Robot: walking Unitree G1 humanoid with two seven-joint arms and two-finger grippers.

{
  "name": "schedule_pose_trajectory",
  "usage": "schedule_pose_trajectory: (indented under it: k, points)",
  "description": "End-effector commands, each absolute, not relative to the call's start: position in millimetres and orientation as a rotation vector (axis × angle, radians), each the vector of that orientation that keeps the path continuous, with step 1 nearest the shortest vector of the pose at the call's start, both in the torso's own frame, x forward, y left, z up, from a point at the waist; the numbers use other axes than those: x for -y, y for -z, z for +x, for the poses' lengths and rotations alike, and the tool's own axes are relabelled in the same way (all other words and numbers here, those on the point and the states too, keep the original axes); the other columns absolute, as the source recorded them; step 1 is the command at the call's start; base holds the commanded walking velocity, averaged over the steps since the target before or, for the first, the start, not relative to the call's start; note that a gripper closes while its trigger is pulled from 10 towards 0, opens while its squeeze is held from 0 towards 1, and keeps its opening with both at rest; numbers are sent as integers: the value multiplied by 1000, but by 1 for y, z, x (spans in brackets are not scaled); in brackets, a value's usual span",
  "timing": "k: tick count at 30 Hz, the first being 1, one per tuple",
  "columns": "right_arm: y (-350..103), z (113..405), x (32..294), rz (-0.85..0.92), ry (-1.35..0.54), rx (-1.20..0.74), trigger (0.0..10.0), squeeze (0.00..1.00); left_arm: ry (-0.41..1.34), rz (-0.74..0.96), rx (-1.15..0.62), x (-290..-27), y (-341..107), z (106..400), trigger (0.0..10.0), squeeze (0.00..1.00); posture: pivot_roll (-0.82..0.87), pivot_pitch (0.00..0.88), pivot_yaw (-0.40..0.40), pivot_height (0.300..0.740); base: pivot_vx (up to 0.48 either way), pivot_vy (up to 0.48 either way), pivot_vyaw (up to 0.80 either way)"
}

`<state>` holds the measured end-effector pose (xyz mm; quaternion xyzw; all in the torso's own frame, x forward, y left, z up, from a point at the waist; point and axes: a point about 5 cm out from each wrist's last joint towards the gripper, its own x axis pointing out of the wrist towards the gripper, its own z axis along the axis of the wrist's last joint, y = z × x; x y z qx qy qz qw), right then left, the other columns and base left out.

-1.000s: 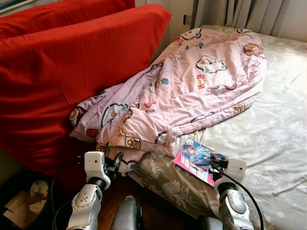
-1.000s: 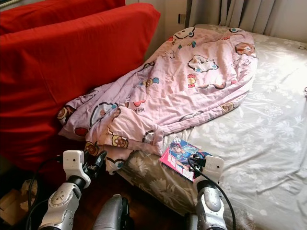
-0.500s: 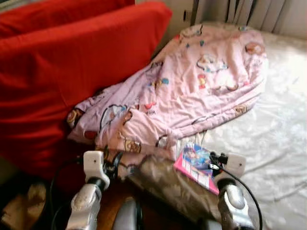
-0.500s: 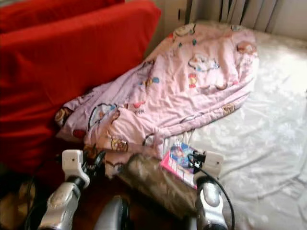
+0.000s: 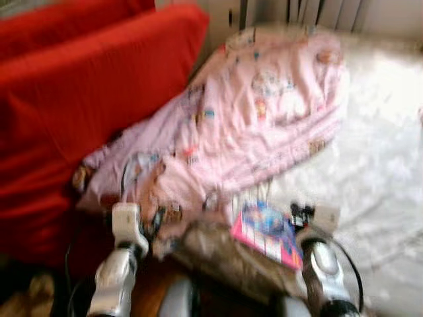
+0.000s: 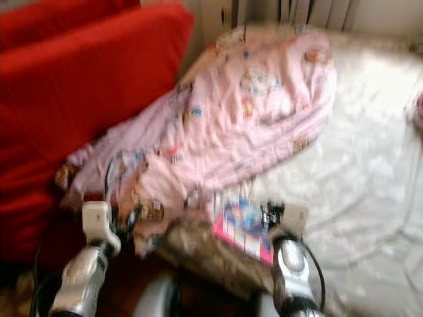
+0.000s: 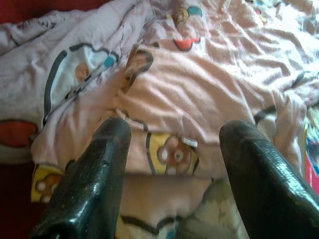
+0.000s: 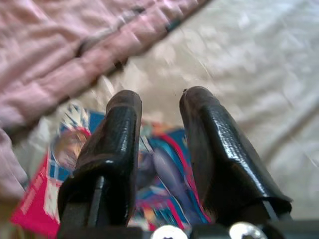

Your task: Clean up the room

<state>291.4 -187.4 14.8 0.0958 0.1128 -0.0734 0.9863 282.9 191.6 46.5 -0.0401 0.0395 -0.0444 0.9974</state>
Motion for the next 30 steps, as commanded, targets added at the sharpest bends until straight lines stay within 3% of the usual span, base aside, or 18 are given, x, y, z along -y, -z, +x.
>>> schedule_pose_trajectory:
  k: [1,8,13,20,30]
  points:
    - [-11,290,181,213,123,-242,10000,0,71,-71,-107,-200,-42,279,10000,0,75,194,81,634,0,0,0]
    - [-18,296,172,159,67,-209,10000,0,43,-66,-101,-208,-41,277,10000,0,84,230,66,634,0,0,0]
    - [-20,295,169,107,20,-180,10000,0,72,-69,-73,-199,-48,285,10000,0,80,244,60,634,0,0,0]
    - [-11,287,170,109,29,-226,10000,0,76,-77,-62,-195,-49,280,10000,0,90,263,60,599,0,0,0]
    - [-8,285,175,123,58,-237,10000,0,63,-55,-74,-205,-47,269,10000,0,119,285,76,599,0,0,0]
